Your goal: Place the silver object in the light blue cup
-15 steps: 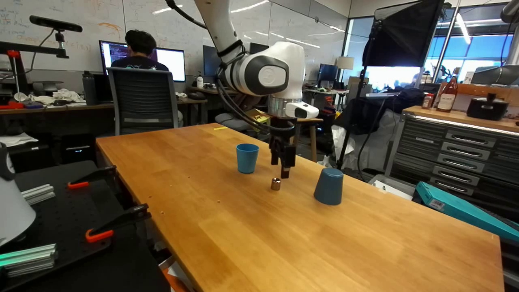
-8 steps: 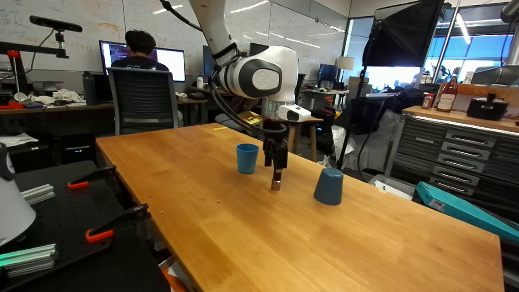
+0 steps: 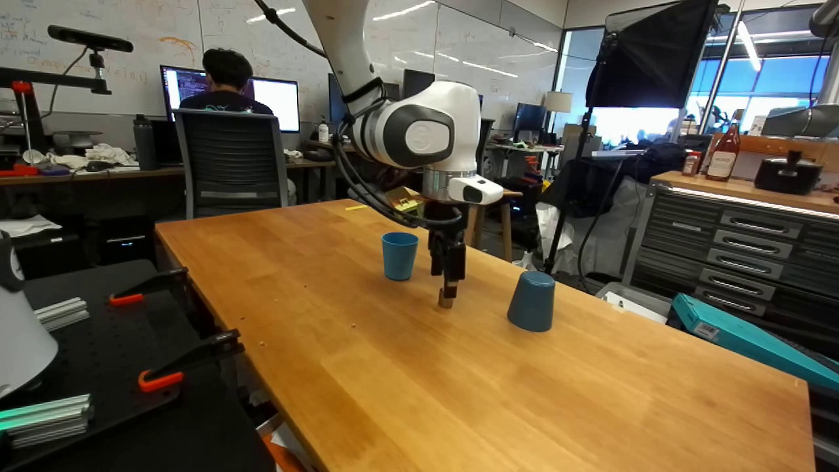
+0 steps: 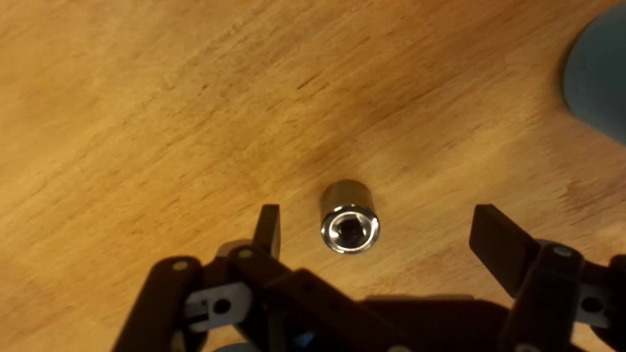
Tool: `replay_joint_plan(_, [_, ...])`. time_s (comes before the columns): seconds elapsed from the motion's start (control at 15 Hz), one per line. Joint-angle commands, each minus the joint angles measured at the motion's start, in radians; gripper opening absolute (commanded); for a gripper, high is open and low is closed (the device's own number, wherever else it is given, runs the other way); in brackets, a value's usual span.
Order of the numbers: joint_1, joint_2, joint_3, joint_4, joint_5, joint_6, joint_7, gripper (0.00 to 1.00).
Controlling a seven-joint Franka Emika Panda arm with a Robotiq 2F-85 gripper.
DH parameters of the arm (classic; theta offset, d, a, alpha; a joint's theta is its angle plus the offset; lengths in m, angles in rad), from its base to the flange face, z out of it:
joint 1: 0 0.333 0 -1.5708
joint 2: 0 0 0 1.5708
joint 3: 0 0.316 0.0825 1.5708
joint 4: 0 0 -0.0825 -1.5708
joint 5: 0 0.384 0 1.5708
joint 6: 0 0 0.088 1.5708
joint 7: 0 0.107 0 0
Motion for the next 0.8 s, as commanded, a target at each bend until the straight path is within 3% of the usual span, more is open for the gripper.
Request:
replay_joint_plan(0.0, [0.024, 0.035, -0.029, 0.011, 0.017, 0.047, 0.021, 1.00])
replay_joint_plan(0.07, [0.025, 0.039, -0.031, 0.011, 0.016, 0.052, 0.021, 1.00])
replay_joint_plan(0.13, [0.023, 0.043, -0.028, 0.010, 0.020, 0.056, 0.018, 0.75])
replay_joint_plan(0.2, [0.024, 0.046, -0.029, 0.009, 0.019, 0.060, 0.018, 0.74])
replay_joint_plan(0.73, [0.025, 0.062, -0.032, 0.013, 0.020, 0.081, 0.019, 0.11])
